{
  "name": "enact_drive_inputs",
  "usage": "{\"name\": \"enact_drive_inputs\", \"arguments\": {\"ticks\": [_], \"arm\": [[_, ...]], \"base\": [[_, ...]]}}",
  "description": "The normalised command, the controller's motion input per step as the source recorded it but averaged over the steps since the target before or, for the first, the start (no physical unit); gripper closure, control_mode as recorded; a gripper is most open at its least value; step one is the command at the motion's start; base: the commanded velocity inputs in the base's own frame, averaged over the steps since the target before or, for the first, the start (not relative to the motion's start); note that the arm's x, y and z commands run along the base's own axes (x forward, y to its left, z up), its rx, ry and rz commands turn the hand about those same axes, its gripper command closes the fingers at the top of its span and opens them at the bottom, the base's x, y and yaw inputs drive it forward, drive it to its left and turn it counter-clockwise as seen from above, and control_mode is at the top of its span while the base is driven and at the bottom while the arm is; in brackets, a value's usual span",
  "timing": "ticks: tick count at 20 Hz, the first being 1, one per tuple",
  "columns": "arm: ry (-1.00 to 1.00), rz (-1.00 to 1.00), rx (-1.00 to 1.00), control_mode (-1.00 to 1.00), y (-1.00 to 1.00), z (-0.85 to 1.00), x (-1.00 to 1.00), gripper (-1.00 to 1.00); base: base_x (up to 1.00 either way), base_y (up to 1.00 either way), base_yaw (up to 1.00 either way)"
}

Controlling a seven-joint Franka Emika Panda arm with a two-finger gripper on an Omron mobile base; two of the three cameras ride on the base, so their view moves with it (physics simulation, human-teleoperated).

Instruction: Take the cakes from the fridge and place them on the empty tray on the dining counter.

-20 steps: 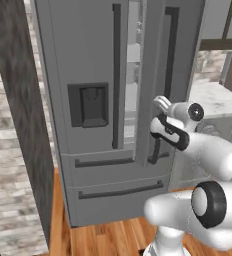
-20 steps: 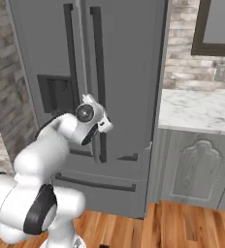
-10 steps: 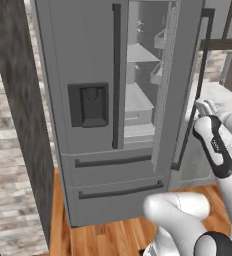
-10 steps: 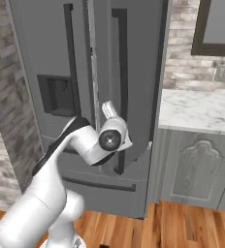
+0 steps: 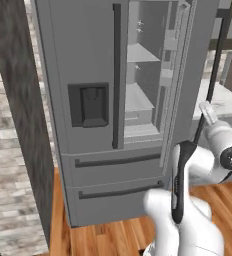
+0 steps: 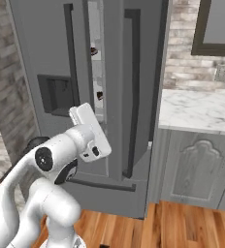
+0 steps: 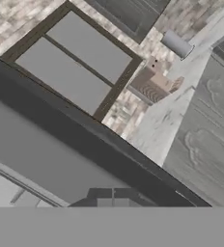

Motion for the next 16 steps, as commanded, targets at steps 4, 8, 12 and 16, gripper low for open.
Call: {"name": "enact_drive_inputs", "arguments": {"ticks": [4, 8, 12, 16], "arm": [[0.11, -0.27, -0.28, -1.0, 0.98, 0.0, 0.33, 1.0], [0.3, -0.32, -0.3, -1.0, 0.97, 0.0, 0.75, 1.0], [0.16, -0.15, -0.24, -1.0, 0.5, -0.12, 0.88, 1.0], [0.08, -0.09, -0.14, -1.0, -0.03, -0.3, 0.72, 1.0]], "base": [[0.0, 0.0, 0.0], [0.0, 0.0, 0.0], [0.0, 0.0, 0.0], [0.0, 0.0, 0.0]]}}
